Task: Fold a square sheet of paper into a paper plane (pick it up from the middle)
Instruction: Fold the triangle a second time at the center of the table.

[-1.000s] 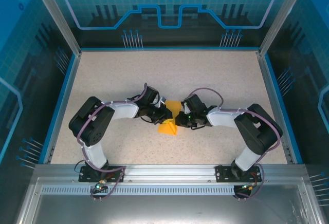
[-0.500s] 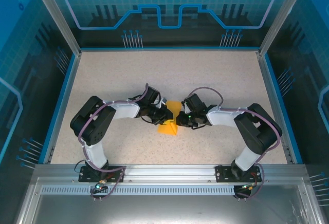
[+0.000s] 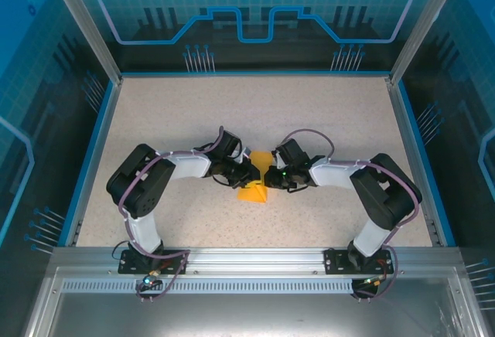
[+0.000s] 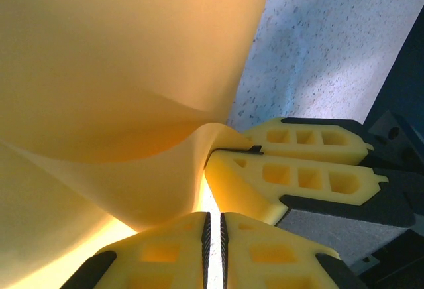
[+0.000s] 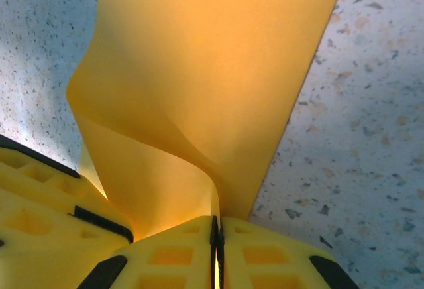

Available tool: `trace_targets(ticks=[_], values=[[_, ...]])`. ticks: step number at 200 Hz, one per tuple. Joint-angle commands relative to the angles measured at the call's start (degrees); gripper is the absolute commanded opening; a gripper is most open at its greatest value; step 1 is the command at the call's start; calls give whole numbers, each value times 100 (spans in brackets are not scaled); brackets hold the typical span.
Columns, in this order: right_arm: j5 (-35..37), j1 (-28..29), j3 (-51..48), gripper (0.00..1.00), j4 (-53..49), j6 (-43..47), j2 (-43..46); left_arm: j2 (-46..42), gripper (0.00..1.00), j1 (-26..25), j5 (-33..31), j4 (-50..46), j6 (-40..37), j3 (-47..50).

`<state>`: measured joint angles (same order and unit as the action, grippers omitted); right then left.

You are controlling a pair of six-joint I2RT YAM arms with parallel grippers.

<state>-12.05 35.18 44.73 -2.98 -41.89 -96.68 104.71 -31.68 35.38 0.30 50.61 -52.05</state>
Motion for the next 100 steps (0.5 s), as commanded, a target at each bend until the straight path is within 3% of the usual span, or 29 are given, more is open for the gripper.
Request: trace_targets(ticks=[1,100], values=[[-42,-90,137,11,-49,117,-118,85,15,-36,-39,-142,-165,-147],[-94,-106,159,12,-88,128,-227,146,14,-37,-219,-306,-201,-135]])
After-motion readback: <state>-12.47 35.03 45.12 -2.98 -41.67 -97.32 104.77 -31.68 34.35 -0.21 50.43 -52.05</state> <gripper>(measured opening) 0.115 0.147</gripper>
